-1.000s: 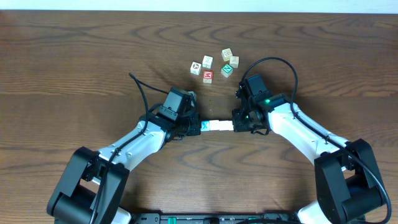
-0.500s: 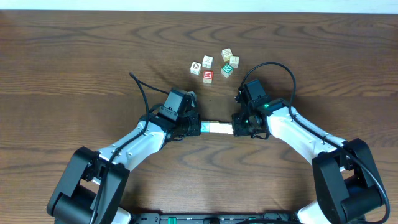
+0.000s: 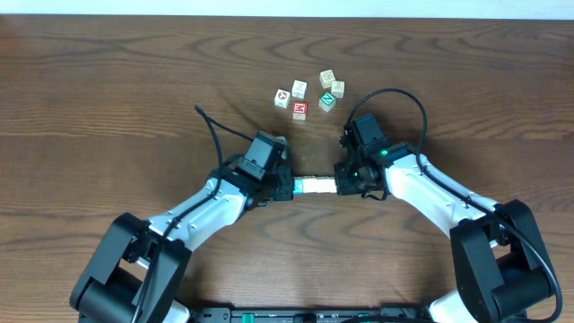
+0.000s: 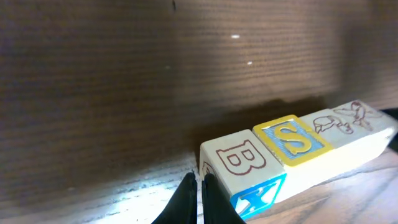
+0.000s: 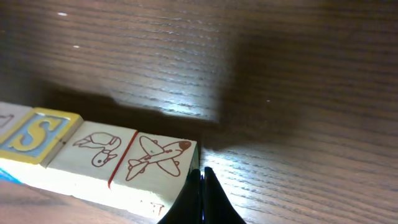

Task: Lift 4 blocks

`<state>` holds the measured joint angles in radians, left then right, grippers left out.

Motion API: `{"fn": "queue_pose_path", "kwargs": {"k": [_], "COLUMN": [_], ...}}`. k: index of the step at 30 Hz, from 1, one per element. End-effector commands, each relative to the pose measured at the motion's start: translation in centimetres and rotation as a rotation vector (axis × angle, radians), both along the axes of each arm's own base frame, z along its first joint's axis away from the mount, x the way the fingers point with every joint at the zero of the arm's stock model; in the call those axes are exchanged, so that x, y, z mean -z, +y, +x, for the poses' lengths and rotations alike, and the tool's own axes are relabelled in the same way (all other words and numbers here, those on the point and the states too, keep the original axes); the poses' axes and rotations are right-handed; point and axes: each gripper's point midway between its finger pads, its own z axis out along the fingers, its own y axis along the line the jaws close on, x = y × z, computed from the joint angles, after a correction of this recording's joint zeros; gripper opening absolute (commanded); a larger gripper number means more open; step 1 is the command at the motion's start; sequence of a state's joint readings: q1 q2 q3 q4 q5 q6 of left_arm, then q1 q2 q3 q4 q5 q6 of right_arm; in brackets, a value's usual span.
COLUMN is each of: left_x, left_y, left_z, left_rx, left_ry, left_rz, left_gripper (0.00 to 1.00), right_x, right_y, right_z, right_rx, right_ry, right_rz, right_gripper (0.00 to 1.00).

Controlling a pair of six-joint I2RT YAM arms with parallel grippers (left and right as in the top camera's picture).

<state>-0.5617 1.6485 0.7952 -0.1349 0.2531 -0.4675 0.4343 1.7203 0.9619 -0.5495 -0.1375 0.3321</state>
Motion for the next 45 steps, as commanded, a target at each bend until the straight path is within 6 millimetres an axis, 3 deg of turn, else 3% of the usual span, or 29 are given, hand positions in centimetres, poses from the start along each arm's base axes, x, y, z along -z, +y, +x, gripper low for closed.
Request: {"fn": "queue_pose_path", "kwargs": {"k": [1,26,45], "left_x": [-0.6,-0.4,0.2], "left_y": [-2.0,-0.3,0.0], "left_z": [-0.8,0.8,-0.4], "left_rx": [0.071,0.005,0.017], "left_ry": [-0.009,-0.077,-0.028], "left_rz": [-0.041,0.052,0.072], "left_gripper": [0.07,0.08,0.08], "right_x": [-0.5,-0.1,0.0], "right_y": [3.1,1.1,1.8], "right_z": [-1.3,0.3,-1.7], "right_rx": [-0.068,-0.05,-0.068], "right_ry": [0.037,-0.043,0.046], "right_rz": [0.113,-0.013,0.042], "right_gripper": [0.01,0.01,0.03]}}
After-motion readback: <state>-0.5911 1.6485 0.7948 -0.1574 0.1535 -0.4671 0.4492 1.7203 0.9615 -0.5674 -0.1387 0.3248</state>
